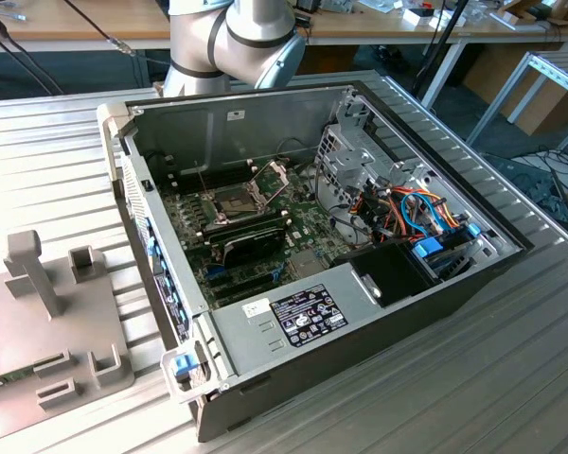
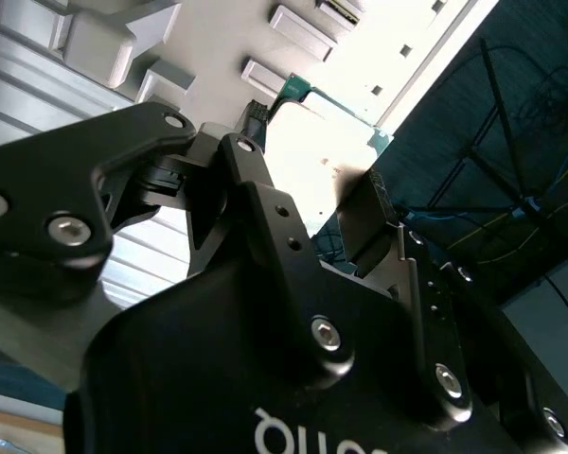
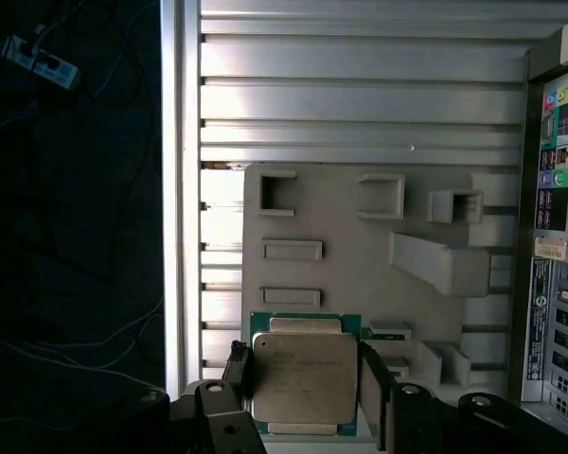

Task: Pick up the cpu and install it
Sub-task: 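Pick up the cpu and move it towards the insertion slot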

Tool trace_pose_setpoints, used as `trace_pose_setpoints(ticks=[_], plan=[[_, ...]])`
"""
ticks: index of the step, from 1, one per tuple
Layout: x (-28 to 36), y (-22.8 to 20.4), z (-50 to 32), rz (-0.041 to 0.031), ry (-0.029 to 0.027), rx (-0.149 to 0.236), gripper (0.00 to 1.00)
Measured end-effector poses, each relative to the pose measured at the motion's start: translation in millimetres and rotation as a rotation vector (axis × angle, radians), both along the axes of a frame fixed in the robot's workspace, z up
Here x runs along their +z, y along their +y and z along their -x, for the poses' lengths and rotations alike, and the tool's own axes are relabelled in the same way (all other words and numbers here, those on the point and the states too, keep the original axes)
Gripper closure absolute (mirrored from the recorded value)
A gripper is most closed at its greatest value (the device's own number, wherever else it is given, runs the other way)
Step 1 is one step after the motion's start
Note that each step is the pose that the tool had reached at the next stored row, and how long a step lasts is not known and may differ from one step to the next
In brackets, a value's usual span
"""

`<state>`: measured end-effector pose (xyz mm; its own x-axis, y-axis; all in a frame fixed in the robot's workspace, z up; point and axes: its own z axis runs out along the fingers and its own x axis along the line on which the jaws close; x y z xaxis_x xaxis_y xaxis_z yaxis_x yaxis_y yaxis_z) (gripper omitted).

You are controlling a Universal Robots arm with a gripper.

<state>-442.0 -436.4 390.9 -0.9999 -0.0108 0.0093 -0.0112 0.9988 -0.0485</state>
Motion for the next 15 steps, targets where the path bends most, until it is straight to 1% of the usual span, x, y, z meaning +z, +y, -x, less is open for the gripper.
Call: trace_pose_setpoints(ticks=[15], plan=[[0.0,0.0,-3.1,0.0000,0.0000,0.000,0.45]])
